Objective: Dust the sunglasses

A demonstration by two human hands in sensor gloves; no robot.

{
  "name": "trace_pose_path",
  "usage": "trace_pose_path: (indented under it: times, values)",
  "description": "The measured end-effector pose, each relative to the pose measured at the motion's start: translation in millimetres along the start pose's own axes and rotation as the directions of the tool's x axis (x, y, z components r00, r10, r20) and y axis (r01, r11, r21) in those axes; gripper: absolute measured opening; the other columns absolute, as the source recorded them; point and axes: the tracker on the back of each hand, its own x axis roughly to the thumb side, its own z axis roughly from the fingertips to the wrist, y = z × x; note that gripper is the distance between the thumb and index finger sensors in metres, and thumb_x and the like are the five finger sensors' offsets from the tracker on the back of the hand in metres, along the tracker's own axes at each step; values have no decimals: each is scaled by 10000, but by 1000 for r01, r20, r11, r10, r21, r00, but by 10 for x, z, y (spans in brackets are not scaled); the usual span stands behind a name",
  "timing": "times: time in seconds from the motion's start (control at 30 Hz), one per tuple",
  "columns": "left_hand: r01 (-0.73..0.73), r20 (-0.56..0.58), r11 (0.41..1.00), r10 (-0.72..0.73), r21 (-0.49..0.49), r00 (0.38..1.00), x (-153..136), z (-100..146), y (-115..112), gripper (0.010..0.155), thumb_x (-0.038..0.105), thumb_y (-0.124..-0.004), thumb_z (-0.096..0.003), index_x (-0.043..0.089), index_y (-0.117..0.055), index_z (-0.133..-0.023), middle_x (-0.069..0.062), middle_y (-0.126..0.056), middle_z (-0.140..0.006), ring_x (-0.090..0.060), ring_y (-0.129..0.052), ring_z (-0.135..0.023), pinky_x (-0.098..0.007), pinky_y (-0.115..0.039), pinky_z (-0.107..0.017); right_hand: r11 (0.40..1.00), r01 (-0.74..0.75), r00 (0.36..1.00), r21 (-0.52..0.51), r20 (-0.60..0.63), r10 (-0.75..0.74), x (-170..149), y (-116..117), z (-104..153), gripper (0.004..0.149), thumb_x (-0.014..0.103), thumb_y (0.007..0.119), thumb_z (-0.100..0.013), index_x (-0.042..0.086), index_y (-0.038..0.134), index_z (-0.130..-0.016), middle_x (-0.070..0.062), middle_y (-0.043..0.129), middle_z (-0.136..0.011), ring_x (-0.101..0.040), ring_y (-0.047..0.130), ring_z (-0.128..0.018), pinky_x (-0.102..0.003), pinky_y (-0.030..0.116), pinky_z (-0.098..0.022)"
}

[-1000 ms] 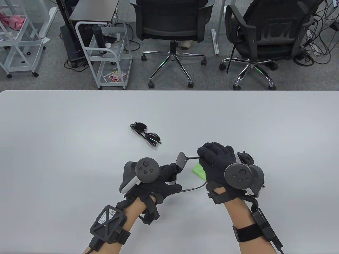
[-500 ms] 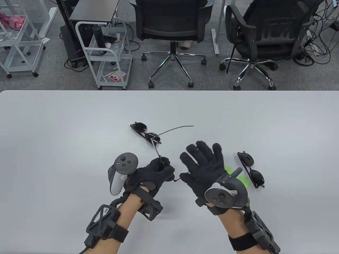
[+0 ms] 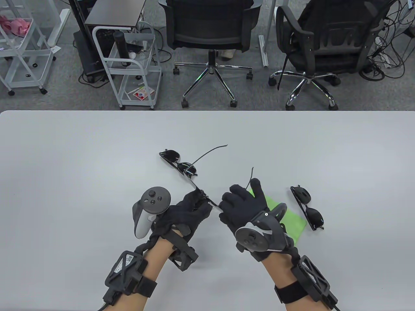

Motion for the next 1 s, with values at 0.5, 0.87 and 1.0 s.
trace_pose_path:
  times: [0.5, 0.87, 1.0]
  values:
    - [778, 212, 429, -903, 458, 373, 472, 263, -246, 1133, 594, -977, -228, 472, -158, -1001, 212, -282, -1165, -164, -465, -1156, -529, -438, -842, 861, 463, 886, 211, -128, -445, -466, 98, 79, 403, 363, 802, -433, 192, 954, -765, -171, 758, -1027, -513, 577, -990, -772, 372, -626]
    - [767, 218, 377, -926, 518, 308, 510, 303, -228, 969, 587, -983, -265, 450, -404, -1030, 234, -692, -1024, -37, -873, -909, -457, -630, -798, 850, 508, 857, 135, -173, -485, -535, 95, 114, 453, 376, 791, -456, 186, 885, -857, -177, 733, -1037, -504, 582, -993, -769, 381, -629]
    - [769, 169, 366, -930, 525, 327, 478, 284, -175, 959, 602, -973, -263, 431, -433, -1037, 214, -715, -1017, -49, -903, -873, -459, -641, -789, 906, 419, 850, -66, -322, -417, -629, -5, 170, 632, 450, 814, -444, 81, 765, -954, -206, 792, -973, -512, 758, -867, -713, 550, -604]
